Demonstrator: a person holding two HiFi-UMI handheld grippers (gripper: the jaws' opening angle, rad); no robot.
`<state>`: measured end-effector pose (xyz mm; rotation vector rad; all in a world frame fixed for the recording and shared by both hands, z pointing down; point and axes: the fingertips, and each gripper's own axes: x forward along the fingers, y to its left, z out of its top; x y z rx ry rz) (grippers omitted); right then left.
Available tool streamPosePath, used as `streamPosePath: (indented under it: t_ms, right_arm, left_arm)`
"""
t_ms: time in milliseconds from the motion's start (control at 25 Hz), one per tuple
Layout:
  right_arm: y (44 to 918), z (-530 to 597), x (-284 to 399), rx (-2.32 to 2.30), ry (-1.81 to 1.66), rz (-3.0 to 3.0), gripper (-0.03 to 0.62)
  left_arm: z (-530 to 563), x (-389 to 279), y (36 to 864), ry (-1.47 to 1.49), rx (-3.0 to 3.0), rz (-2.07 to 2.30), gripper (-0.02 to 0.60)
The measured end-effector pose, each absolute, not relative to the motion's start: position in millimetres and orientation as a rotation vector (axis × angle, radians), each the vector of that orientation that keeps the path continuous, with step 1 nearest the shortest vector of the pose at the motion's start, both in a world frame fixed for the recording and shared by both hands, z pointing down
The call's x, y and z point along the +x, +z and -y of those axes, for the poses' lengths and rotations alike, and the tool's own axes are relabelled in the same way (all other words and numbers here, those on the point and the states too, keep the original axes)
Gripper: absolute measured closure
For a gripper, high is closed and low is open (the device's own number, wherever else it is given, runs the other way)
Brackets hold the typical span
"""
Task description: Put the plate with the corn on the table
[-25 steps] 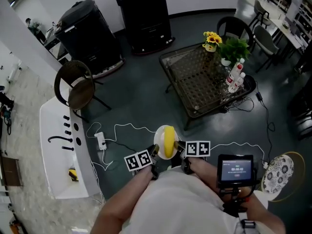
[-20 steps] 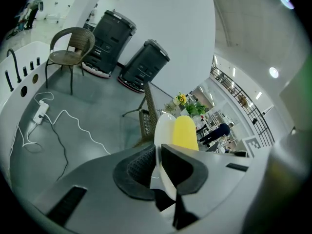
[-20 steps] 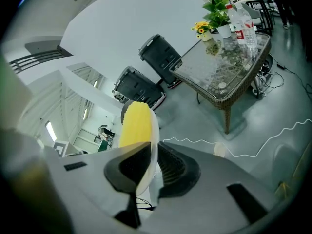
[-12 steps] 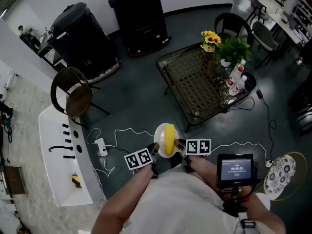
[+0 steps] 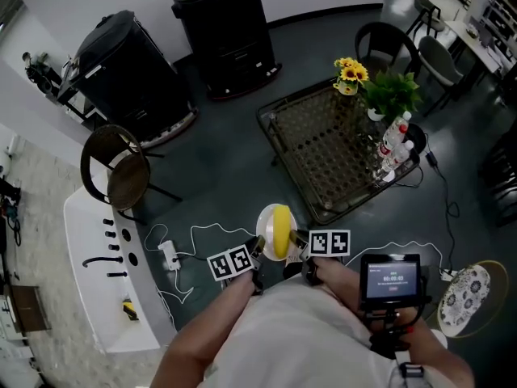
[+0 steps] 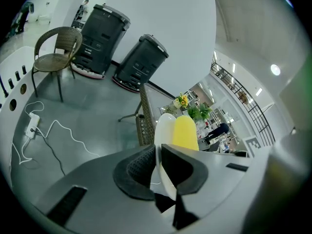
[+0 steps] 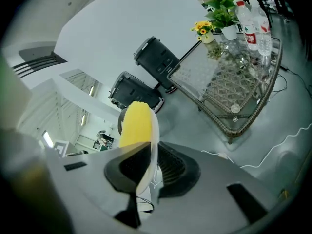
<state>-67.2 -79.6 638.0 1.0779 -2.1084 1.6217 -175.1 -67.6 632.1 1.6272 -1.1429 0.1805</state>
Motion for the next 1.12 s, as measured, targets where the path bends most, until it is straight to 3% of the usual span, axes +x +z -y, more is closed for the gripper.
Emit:
streamPosePath:
  t_ms: [1120]
  right_arm:
    - [634.8,199.8,-44.1,1.111,1.665,2.112,0.545]
  left_arm:
    - [195.2,-152.3,632.6,0.234,1.65,1.114,0.537]
